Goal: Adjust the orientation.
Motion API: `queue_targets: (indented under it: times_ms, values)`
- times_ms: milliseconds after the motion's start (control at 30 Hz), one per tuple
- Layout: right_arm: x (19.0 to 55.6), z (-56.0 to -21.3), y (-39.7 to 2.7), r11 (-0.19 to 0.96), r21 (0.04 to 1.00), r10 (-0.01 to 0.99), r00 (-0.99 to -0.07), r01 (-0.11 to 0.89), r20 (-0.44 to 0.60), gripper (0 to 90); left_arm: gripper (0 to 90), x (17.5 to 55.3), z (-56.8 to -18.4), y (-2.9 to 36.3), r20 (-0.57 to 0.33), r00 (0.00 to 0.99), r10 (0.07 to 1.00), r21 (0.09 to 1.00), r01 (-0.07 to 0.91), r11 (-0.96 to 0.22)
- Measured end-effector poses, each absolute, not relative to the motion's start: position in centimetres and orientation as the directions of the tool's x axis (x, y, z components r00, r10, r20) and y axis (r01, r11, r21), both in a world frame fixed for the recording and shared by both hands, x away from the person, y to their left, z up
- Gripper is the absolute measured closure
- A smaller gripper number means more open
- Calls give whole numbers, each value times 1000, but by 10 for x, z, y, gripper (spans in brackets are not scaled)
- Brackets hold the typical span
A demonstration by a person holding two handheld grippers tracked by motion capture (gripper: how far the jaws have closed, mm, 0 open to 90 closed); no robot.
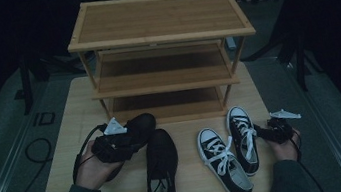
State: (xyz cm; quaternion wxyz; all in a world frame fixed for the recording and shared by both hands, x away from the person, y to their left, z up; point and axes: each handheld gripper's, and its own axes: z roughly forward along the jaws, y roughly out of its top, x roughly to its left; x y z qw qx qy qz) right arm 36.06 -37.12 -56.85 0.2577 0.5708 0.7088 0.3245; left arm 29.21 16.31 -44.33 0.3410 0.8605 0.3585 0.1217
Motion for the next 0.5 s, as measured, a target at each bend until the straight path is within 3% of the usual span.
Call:
queue_targets:
  times_ms: [500]
  values:
    - [361, -568, -371, 138, 754, 977, -215, 642, 5, 341, 529, 284, -439, 149, -48, 751, 659, 674, 511, -533]
